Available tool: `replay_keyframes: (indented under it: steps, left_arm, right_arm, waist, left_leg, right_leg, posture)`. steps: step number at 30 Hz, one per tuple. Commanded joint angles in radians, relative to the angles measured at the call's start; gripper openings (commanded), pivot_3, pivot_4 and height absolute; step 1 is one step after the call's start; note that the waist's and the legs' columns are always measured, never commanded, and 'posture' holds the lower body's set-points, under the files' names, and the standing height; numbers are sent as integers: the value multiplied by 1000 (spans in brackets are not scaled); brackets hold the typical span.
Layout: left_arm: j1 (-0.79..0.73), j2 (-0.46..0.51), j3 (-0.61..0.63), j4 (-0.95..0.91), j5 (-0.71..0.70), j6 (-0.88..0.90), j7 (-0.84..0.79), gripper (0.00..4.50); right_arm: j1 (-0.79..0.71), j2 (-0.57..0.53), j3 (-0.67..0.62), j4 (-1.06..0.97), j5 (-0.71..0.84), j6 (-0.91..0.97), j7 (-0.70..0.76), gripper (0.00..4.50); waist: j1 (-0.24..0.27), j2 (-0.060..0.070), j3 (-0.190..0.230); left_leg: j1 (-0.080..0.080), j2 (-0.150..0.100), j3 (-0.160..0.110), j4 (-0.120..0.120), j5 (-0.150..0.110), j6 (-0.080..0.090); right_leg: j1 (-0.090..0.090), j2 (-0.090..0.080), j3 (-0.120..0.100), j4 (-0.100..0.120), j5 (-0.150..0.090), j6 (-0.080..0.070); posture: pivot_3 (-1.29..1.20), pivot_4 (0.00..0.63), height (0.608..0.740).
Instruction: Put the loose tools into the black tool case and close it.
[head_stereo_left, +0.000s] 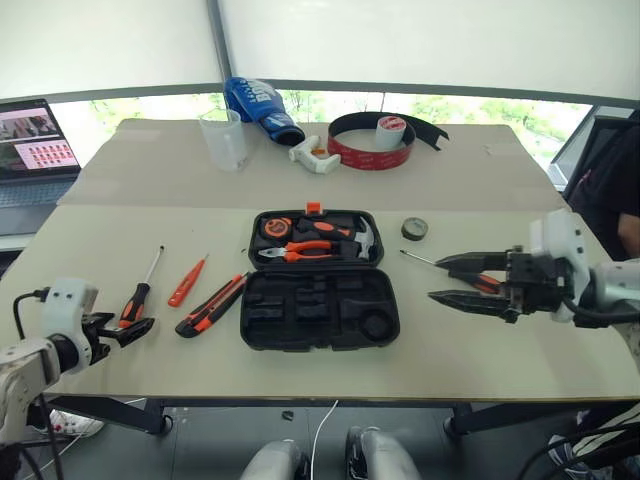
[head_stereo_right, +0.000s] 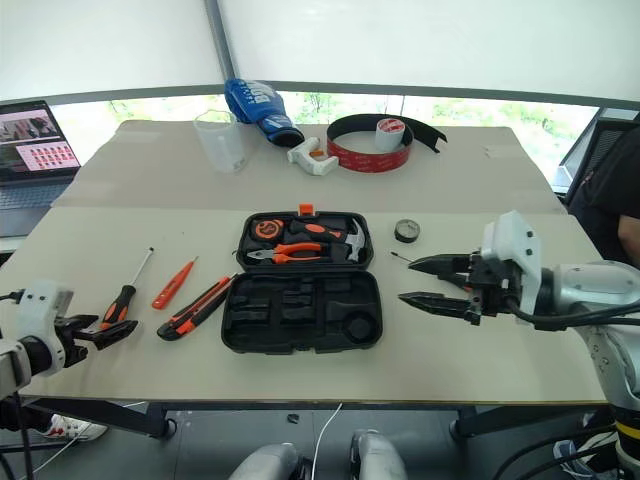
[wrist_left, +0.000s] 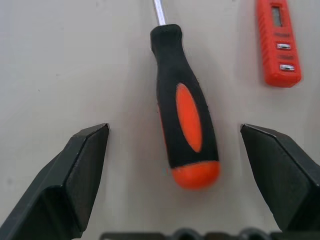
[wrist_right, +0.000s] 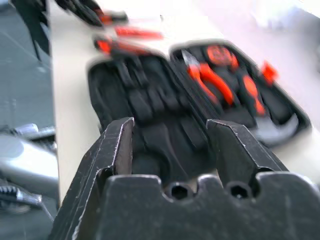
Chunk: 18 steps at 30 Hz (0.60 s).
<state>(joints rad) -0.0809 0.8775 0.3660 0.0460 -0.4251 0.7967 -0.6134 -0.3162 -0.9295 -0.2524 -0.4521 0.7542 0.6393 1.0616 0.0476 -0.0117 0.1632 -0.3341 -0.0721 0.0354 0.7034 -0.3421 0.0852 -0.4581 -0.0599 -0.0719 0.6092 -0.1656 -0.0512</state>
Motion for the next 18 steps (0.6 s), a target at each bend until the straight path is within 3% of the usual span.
replay_keyframes:
  steps: [1, 4, 10, 12, 15, 18]
  left_arm:
    - [-72, 2, -72, 108, 49, -37, -26, 4243]
    - [-102, 8, -117, 154, 75, -55, -70, 3427]
    - [-92, 14, -112, 167, 75, -80, -139, 1166]
    - [-101, 23, -95, 177, 76, -87, -141, 910]
    - [-136, 57, -78, 197, 101, -157, -149, 911]
    - [-237, 114, -97, 86, 83, -259, -257, 911]
  right_arm:
    - [-37, 5, -41, -33, 81, 52, -50, 3294]
    - [-31, -1, -38, -63, 102, 63, -63, 3294]
    - [-10, -8, -25, -87, 74, 32, -62, 3294]
    - [1, -9, -25, -89, 75, 31, -57, 3294]
    - [33, -31, -42, -98, 125, 77, -32, 3294]
    - [122, -59, -58, -102, 72, 46, -8, 3294]
  waist:
    - [4, 0, 0]
    - [6, 0, 0]
    - [0, 1, -1]
    - [-1, 1, -1]
    - [-1, 1, -1]
    - [4, -7, 3]
  left_leg:
    - [0, 0, 0, 0, 1, -1]
    - [0, 0, 0, 0, 2, -3]
    - [1, 0, 0, 0, 3, -4]
    - [1, 0, 0, 0, 3, -4]
    - [0, 0, 0, 0, 2, -4]
    - [-2, 1, -1, 0, 2, -4]
  right_leg:
    - [0, 0, 0, 0, 0, 0]
    - [0, 0, 0, 1, 1, -1]
    - [0, -1, 0, 2, 0, 0]
    - [0, -1, 0, 2, 1, 0]
    - [0, -1, 0, 1, 1, -1]
    - [-2, -1, -2, 1, 1, -1]
  posture:
    - [0, 150, 730]
    - [0, 150, 730]
    - [0, 150, 730]
    - [0, 150, 730]
    - [0, 150, 730]
    - [0, 150, 730]
